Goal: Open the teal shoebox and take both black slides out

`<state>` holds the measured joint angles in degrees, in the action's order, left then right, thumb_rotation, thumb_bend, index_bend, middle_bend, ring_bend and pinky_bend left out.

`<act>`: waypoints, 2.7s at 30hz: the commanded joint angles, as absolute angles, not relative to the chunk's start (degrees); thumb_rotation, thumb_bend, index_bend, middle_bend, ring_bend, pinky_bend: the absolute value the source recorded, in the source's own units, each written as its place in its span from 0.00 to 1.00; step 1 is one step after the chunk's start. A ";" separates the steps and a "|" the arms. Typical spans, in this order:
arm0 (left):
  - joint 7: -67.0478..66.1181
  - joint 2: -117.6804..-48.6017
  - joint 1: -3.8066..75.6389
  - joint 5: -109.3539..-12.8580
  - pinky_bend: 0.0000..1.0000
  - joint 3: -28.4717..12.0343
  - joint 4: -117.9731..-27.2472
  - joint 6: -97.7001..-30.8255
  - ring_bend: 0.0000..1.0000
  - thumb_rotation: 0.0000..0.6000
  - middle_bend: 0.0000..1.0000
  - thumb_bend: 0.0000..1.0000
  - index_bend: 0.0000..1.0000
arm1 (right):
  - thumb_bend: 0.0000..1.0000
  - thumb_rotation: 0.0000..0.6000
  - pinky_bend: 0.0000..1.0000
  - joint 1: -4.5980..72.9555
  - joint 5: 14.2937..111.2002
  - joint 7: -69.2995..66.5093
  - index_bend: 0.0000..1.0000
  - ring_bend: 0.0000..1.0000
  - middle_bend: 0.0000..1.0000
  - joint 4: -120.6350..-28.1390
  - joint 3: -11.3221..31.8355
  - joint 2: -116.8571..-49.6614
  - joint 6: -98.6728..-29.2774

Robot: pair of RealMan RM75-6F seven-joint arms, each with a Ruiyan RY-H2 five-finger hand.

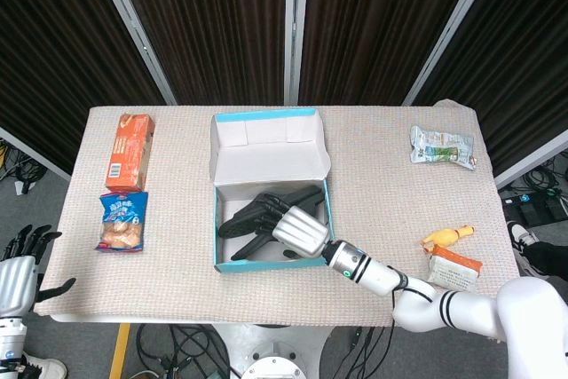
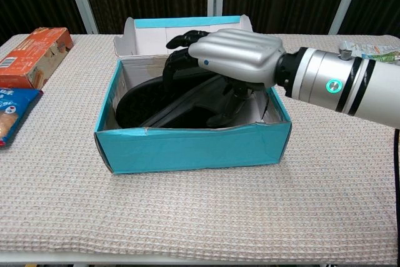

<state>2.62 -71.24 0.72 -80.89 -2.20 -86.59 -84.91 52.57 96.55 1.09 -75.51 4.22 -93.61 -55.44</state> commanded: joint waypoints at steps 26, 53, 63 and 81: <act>5.77 -73.16 1.08 -81.15 0.14 -2.30 -83.03 -83.62 0.04 1.00 0.13 0.00 0.23 | 0.07 1.00 0.00 53.57 95.79 16.25 0.41 0.00 0.36 -68.30 3.64 -101.68 -55.48; 7.05 -73.44 1.05 -81.00 0.14 -2.19 -82.38 -82.91 0.04 1.00 0.13 0.00 0.23 | 0.47 1.00 0.00 53.46 98.98 15.93 0.77 0.15 0.60 -59.34 2.93 -105.68 -62.43; 7.49 -73.26 1.28 -81.36 0.14 -2.14 -82.53 -82.67 0.04 1.00 0.13 0.00 0.23 | 0.51 1.00 0.00 53.03 98.51 14.33 0.80 0.17 0.62 -65.63 6.10 -101.00 -67.17; 6.72 -72.55 2.35 -82.08 0.14 -2.86 -83.26 -82.76 0.04 1.00 0.13 0.00 0.23 | 0.51 1.00 0.00 41.96 80.07 8.18 0.75 0.17 0.62 -81.89 15.75 -82.03 -71.47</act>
<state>6.76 -72.57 2.31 -82.06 -2.83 -83.22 -82.80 45.01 84.84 9.11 -79.42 15.11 -85.23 -73.63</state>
